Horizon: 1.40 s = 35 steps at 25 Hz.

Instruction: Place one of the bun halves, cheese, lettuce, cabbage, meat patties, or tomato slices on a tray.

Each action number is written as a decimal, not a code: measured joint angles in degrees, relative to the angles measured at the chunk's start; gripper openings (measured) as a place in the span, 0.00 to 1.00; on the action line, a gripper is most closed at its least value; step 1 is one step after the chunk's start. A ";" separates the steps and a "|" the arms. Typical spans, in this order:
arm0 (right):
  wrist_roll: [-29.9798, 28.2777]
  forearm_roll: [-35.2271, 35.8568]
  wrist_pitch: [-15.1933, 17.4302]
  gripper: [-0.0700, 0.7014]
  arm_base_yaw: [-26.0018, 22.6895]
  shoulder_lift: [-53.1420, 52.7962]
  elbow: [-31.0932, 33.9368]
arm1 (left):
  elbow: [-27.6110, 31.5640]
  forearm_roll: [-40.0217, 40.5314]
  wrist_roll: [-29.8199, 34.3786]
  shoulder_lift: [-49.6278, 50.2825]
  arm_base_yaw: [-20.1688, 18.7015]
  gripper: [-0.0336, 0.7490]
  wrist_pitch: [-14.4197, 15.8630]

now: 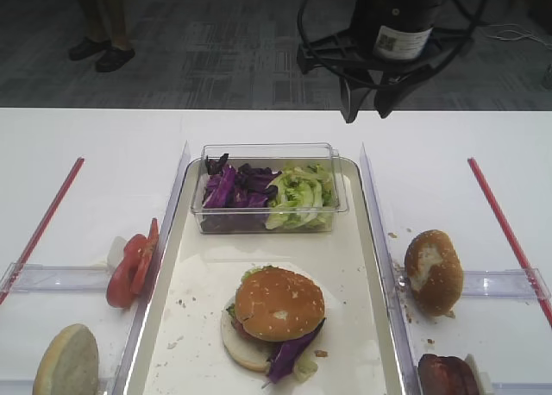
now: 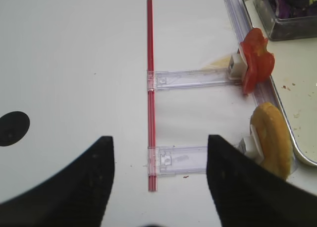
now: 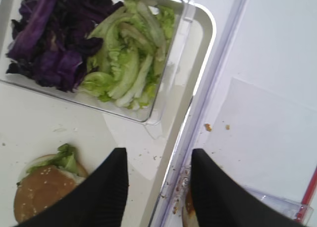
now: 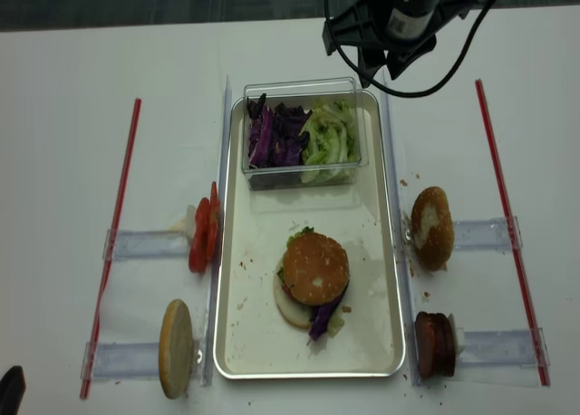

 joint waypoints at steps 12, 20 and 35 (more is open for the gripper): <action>-0.53 0.67 0.00 0.51 -14.29 0.00 -0.02 | 0.00 0.00 0.00 0.00 0.00 0.58 0.00; -1.81 1.24 0.00 0.51 -22.99 0.00 -0.02 | 0.00 0.00 0.00 0.00 0.00 0.58 0.00; -3.95 1.14 0.10 0.51 -24.37 -8.10 7.95 | 0.00 0.00 0.00 0.00 0.00 0.58 0.00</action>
